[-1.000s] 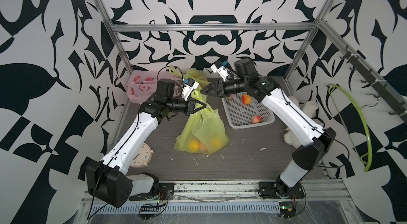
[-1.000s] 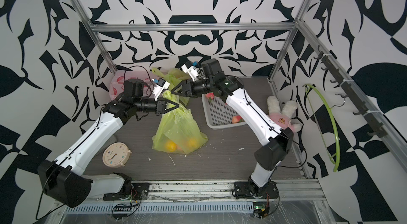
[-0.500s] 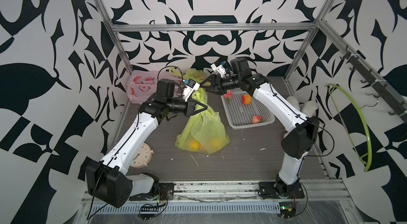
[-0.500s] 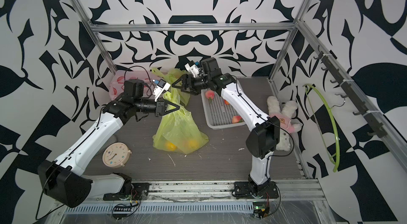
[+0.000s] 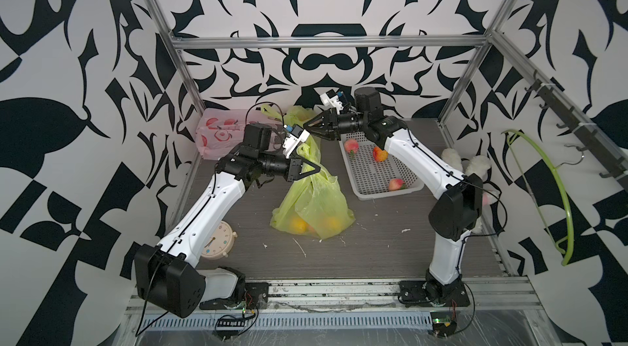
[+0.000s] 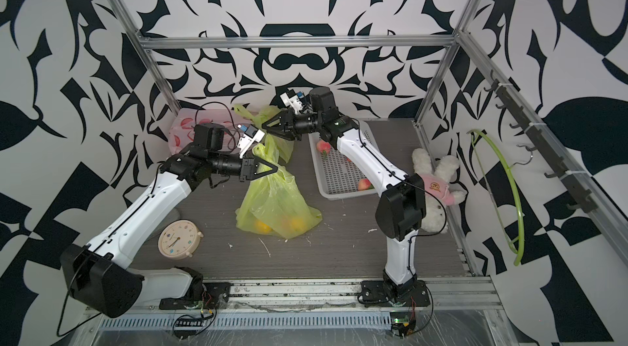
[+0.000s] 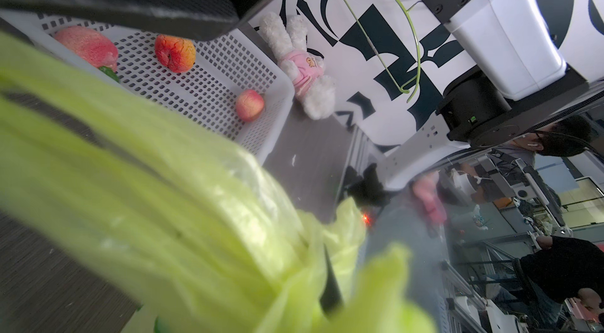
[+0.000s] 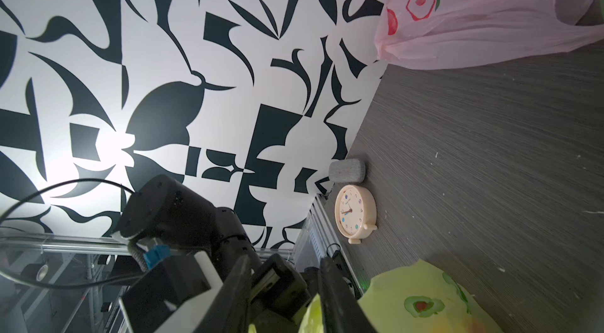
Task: Place the peach into a plastic bag & tie a knot
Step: Cross the plastic bag at the center of the board.
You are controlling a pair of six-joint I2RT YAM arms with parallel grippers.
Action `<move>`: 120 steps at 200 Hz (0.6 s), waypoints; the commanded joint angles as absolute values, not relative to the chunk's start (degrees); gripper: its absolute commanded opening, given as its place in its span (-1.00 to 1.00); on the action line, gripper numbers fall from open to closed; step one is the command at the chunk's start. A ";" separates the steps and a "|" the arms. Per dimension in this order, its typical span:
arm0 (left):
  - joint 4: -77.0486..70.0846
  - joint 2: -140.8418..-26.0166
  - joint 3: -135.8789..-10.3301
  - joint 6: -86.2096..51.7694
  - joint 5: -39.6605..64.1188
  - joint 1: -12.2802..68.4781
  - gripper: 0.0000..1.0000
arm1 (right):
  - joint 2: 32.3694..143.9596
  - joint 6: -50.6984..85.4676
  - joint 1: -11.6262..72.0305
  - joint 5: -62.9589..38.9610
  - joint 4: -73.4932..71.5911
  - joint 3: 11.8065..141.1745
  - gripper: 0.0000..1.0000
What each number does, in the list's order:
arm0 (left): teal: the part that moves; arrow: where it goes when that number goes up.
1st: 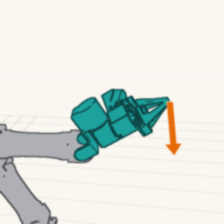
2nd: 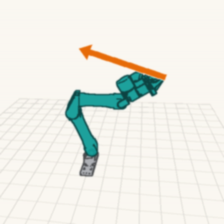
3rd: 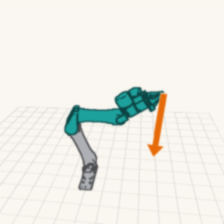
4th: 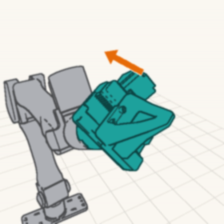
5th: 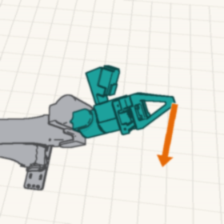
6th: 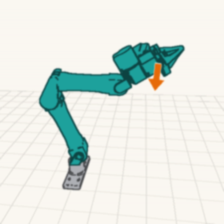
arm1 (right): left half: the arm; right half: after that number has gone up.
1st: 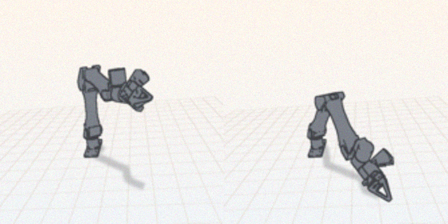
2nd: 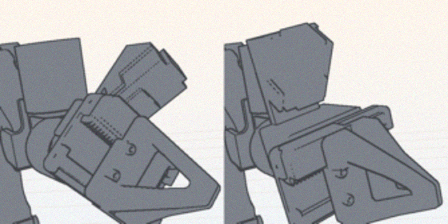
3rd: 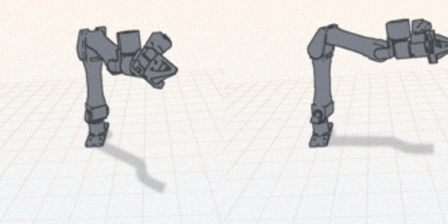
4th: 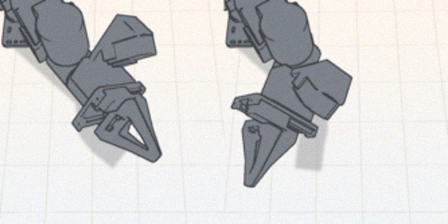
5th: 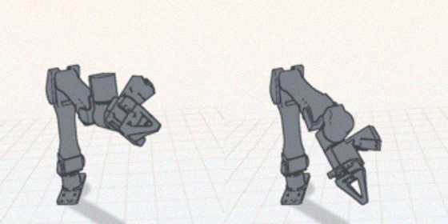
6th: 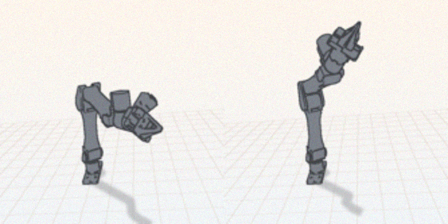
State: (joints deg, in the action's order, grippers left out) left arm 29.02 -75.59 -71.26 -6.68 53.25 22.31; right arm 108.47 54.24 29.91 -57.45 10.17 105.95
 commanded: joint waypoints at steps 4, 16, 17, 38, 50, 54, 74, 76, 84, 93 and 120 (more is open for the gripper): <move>30.47 -75.24 -72.77 -5.56 54.06 22.23 -1.00 | 103.27 54.64 29.09 -58.36 6.51 104.48 -0.57; 30.66 -75.22 -72.86 -5.46 53.88 22.23 -1.00 | 102.56 53.62 28.97 -58.36 8.02 104.41 -0.69; 30.71 -75.18 -72.81 -5.45 53.84 22.23 -1.00 | 102.56 53.57 28.94 -58.36 8.19 104.41 -0.69; 31.02 -75.32 -73.10 -5.33 53.96 22.16 -1.00 | 102.08 50.56 28.96 -57.33 13.16 105.30 -0.33; 31.11 -75.27 -73.21 -5.36 54.10 22.24 -1.00 | 101.87 48.96 28.85 -55.94 16.05 105.54 0.12; 31.11 -75.40 -73.30 -5.34 54.07 22.24 -1.00 | 101.90 48.34 28.89 -55.25 17.28 105.74 0.20; 31.20 -75.34 -73.54 -5.27 54.07 22.24 -1.00 | 102.63 46.62 28.96 -53.49 21.00 106.02 0.40; 31.20 -75.33 -73.56 -5.27 54.12 22.24 -1.00 | 102.72 46.77 28.93 -53.63 20.94 105.89 0.40; 31.28 -75.43 -73.65 -5.23 54.14 22.24 -1.00 | 103.05 47.70 28.96 -54.27 19.43 104.97 0.42; 31.45 -75.54 -73.82 -5.14 54.25 22.25 -1.00 | 103.17 49.53 29.29 -54.98 16.50 103.65 0.49; 31.57 -75.85 -74.01 -4.97 54.32 22.21 -1.00 | 104.43 51.25 30.89 -56.05 14.29 104.13 0.51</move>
State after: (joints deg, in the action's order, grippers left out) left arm 29.91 -75.59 -72.10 -5.96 53.23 22.31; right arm 104.22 50.24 29.26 -55.05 17.76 103.42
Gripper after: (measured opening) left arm 0.042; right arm 0.752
